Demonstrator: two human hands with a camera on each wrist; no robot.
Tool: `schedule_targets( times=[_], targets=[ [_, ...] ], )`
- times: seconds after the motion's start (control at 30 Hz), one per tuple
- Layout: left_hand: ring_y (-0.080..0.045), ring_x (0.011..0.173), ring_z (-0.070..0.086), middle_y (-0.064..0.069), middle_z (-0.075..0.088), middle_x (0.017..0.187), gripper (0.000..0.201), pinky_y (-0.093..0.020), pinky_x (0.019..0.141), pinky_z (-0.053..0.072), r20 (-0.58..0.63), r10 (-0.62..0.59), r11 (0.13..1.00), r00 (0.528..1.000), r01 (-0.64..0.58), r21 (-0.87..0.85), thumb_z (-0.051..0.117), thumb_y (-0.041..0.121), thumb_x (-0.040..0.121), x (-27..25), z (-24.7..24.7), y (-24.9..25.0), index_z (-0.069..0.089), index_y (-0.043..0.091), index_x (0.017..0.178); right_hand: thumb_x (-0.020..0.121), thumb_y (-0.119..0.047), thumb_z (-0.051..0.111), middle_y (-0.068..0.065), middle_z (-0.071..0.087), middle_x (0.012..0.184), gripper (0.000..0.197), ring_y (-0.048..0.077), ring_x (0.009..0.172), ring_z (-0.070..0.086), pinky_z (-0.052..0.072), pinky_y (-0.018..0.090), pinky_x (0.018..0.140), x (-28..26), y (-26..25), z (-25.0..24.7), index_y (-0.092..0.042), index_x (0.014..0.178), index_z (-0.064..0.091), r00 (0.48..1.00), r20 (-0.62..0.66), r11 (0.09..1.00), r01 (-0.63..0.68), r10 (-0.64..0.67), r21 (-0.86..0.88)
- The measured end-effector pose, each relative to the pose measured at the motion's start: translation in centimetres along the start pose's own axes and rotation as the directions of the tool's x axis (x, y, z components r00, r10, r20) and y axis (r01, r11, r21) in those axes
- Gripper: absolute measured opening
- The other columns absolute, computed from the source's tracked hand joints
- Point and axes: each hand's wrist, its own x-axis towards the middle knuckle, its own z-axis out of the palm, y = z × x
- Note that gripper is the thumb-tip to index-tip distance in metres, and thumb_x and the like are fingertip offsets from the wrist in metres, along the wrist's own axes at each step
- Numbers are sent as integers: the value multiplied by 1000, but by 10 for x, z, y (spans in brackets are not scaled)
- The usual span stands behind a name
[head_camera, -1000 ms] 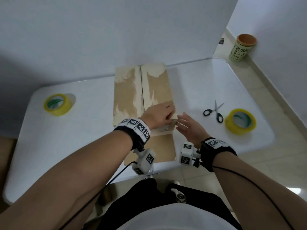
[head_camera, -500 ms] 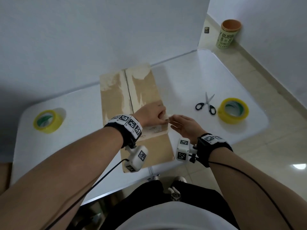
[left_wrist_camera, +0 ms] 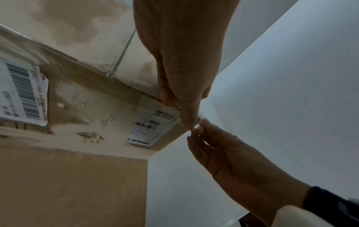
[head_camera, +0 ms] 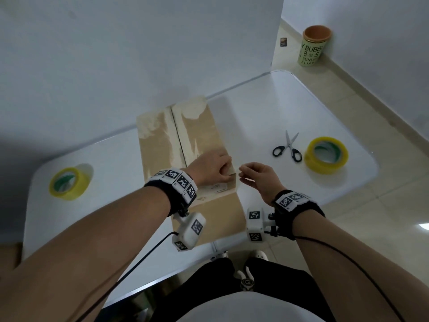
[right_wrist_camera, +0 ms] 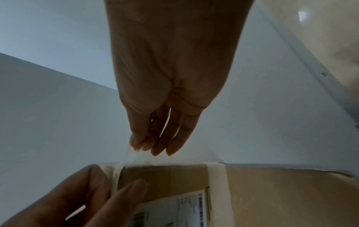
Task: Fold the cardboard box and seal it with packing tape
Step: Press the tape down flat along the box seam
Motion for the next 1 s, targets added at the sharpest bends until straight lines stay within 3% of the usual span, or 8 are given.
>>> schedule_targets(
  times=[0.33, 0.53, 0.6, 0.67, 0.73, 0.83, 0.93, 1.0],
  targets=[
    [-10, 69, 37, 5, 43, 86, 32, -18, 53, 23, 15, 10, 1000, 1000, -10, -11, 67, 36, 85, 1, -1, -2, 45, 15, 75, 88, -12, 65, 4, 63, 80, 7, 14, 81, 57, 49, 32, 90, 17, 0, 9, -13, 82, 66, 999, 39, 981, 21, -14, -195],
    [-12, 68, 40, 5, 43, 85, 33, -20, 54, 25, 0, -6, 999, 1000, 6, -38, 66, 36, 84, 0, 3, -5, 41, 17, 72, 90, -18, 64, 2, 65, 85, 7, 16, 86, 60, 48, 27, 78, 19, 13, 15, -18, 83, 65, 998, -14, 975, 51, -56, -216],
    [-12, 67, 41, 5, 43, 85, 34, -21, 54, 26, -2, -6, 999, 1000, 5, -41, 66, 37, 84, 0, 3, -5, 41, 17, 72, 90, -22, 64, 0, 62, 95, 9, 15, 87, 59, 49, 25, 75, 19, 15, 17, -15, 96, 61, 997, -34, 971, 56, -66, -233],
    [-12, 67, 41, 4, 45, 86, 34, -21, 55, 27, -2, -5, 999, 1000, 5, -49, 66, 38, 83, 0, 3, -5, 41, 18, 72, 90, -27, 64, 1, 54, 108, 35, 16, 92, 58, 51, 23, 73, 23, 15, 16, -10, 117, 50, 999, -47, 971, 1, -13, -239],
    [-11, 66, 41, 5, 45, 86, 34, -20, 54, 27, -3, -5, 998, 1000, 5, -63, 66, 39, 83, 0, 3, -5, 42, 18, 71, 91, -27, 62, 4, 51, 113, 44, 18, 94, 58, 51, 25, 75, 26, 12, 14, -5, 124, 44, 997, -9, 951, -74, 75, -301],
    [-9, 65, 38, 6, 43, 85, 34, -20, 54, 25, 1, -13, 998, 1000, 13, -61, 67, 38, 83, 0, 2, -5, 43, 17, 72, 96, -5, 48, 9, 57, 101, 8, 16, 80, 59, 50, 24, 68, 31, 4, 9, -5, 102, 54, 996, -37, 953, -93, 86, -289],
    [-11, 68, 39, 6, 42, 85, 32, -19, 55, 25, 5, -14, 999, 1000, 15, -52, 67, 36, 84, 0, 3, -5, 45, 16, 74, 78, 18, 25, 9, 55, 69, 38, 19, 60, 50, 42, 23, 56, 31, -6, -9, -9, 66, 49, 987, -128, 988, -111, 97, -110],
    [-11, 68, 38, 7, 41, 85, 33, -18, 55, 26, 1, -4, 998, 1000, 4, -60, 67, 39, 84, 1, 3, -6, 46, 15, 75, 70, 20, 19, 8, 49, 60, 39, 20, 57, 45, 39, 23, 54, 25, -12, -9, -9, 59, 43, 985, 6, 985, -171, 171, 1]
  ],
)
